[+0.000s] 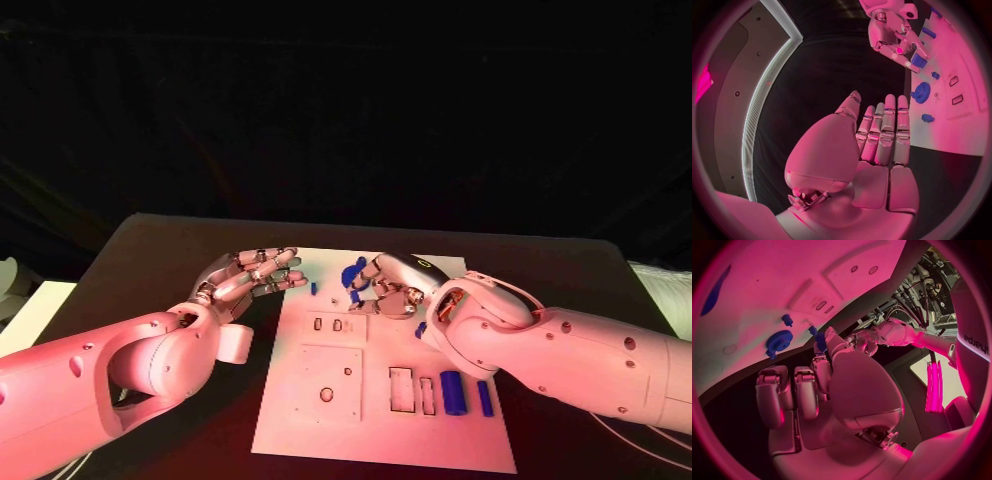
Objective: Assemble the parts on the task board
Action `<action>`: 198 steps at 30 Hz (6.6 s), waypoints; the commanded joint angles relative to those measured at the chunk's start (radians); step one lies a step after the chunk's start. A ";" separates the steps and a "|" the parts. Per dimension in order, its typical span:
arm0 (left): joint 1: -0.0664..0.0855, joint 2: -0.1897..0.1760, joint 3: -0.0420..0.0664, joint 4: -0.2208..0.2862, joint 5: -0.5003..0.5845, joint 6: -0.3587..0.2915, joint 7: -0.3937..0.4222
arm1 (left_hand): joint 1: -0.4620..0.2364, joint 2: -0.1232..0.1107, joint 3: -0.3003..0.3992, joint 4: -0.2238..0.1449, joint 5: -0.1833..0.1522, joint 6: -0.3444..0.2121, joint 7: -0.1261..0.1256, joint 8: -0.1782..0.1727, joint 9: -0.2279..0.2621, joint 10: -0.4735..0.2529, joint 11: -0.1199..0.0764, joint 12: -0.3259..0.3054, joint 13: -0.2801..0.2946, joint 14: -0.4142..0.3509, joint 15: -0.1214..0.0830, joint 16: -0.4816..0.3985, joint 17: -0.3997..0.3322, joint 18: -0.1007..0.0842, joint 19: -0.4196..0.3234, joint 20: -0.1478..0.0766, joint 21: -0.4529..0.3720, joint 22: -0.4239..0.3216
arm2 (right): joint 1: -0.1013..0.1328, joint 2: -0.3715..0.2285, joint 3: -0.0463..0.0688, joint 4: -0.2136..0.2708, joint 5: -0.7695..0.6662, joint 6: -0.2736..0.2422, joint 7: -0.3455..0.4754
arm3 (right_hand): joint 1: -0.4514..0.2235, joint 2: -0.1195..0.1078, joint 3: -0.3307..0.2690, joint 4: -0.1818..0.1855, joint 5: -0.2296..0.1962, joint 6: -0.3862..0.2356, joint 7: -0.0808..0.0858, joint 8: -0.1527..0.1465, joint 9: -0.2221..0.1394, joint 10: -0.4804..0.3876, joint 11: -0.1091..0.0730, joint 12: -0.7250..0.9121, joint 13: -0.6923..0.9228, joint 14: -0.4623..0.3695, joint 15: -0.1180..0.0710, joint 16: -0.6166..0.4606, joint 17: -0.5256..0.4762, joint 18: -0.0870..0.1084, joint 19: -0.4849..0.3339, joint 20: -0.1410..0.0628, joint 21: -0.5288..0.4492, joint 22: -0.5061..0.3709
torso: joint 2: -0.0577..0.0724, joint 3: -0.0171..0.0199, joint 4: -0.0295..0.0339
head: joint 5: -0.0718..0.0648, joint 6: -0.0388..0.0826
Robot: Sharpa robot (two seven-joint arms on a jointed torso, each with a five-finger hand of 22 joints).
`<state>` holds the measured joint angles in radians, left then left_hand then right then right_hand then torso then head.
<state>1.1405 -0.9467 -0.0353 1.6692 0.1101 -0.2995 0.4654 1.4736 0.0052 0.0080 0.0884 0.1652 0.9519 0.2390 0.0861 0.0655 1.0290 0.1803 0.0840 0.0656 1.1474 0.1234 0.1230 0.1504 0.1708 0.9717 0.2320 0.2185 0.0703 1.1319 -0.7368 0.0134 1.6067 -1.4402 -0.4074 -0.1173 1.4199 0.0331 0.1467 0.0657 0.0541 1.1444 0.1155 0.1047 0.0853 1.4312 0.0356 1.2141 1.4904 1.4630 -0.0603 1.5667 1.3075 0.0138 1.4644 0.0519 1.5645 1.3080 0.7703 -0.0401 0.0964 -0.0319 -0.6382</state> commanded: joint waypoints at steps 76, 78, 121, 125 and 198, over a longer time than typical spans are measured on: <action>0.000 0.009 0.000 0.016 0.008 0.029 0.013 | -0.002 0.007 0.002 -0.005 -0.003 -0.005 -0.001 -0.003 0.000 -0.007 0.000 -0.004 -0.001 -0.009 0.001 -0.002 0.002 0.012 -0.005 0.001 -0.004 -0.001 | -0.053 0.071 -0.022 -0.066 -0.250 0.094 -0.121 | -0.138 -0.140 -0.076 0.080 -0.004 -0.086 0.009 -0.040 -0.019 -0.036 0.004 -0.160 -0.191 0.105 0.030 -0.003 0.251 -0.007 0.091 0.023 -0.008 0.235 | -0.001 -0.0036 0.0024 | -0.008 -0.032; 0.000 0.009 0.000 0.015 0.008 0.029 0.013 | -0.005 0.008 0.002 -0.006 -0.004 -0.005 0.000 -0.003 0.000 -0.008 0.000 -0.004 -0.001 -0.009 0.001 -0.003 0.002 0.012 -0.005 0.001 -0.005 -0.001 | -0.053 0.071 -0.022 -0.065 -0.251 0.067 -0.119 | -0.139 -0.141 -0.079 0.086 -0.004 -0.090 0.010 -0.040 -0.019 -0.040 0.005 -0.168 -0.196 0.105 0.030 -0.003 0.251 -0.007 0.090 0.024 -0.008 0.234 | -0.001 -0.0033 0.0027 | -0.009 -0.032; 0.069 0.041 0.001 -0.031 -0.631 0.178 -0.759 | -0.244 0.004 -0.096 0.206 -0.007 0.135 -0.147 0.182 0.117 0.305 -0.184 0.840 0.745 0.423 -0.186 1.448 1.420 -0.084 0.468 -0.190 1.005 0.945 | 0.116 -0.312 0.018 0.106 0.449 -0.027 0.203 | -0.083 -0.122 -0.098 0.110 0.061 -0.096 0.013 -0.032 -0.017 -0.054 0.008 -0.174 -0.212 0.100 0.034 -0.015 0.232 -0.002 0.079 0.029 -0.019 0.215 | -0.048 0.0133 -0.0122 | -0.005 -0.030; 0.113 0.072 0.001 -0.048 -0.783 0.254 -0.942 | -0.274 0.021 -0.140 0.198 -0.058 0.113 -0.169 0.281 0.187 0.289 -0.184 0.990 0.897 0.423 -0.191 1.448 1.420 -0.091 0.470 -0.194 1.090 1.055 | 0.124 -0.331 0.018 0.091 0.469 -0.030 0.200 | -0.083 -0.122 -0.099 0.111 0.062 -0.096 0.013 -0.032 -0.017 -0.055 0.008 -0.175 -0.212 0.099 0.033 -0.016 0.229 -0.002 0.079 0.029 -0.020 0.214 | -0.058 0.0205 -0.0137 | -0.001 -0.033; 0.190 0.504 -0.027 -0.434 -1.104 0.593 -1.138 | -0.277 0.071 -0.250 0.199 -0.074 -0.035 -0.199 0.594 0.492 0.310 -0.209 1.134 1.057 0.423 -0.211 1.448 1.420 -0.130 0.534 -0.210 1.243 1.300 | 0.128 -0.321 0.014 0.031 0.452 -0.023 0.173 | -0.069 -0.119 -0.120 0.113 0.121 -0.096 0.013 -0.031 -0.017 -0.065 0.007 -0.195 -0.232 0.095 0.032 -0.029 0.210 0.003 0.068 0.027 -0.031 0.195 | -0.057 0.0289 -0.0191 | 0.022 -0.069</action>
<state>1.3314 -0.4455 -0.0619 1.2351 -0.9884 0.2650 -0.6706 1.1944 0.0683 -0.2389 0.2911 0.0880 0.9232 0.0391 0.6735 0.5564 1.3347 -0.0252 1.2123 1.1214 1.4653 -0.0803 1.5677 1.3074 0.0468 1.4684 0.0281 1.4561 1.3076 1.2599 -1.0589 0.0278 1.6386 -0.9835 -0.4431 0.0551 1.3423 -0.0869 0.0319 0.1766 0.1724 1.0504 0.1283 0.0691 0.0671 1.3739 0.0432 1.0251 1.2598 1.4682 -0.0340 1.5435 1.3081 0.0139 1.4643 0.0736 1.5405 1.3075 0.7128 -0.0111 0.0775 -0.0088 -0.7058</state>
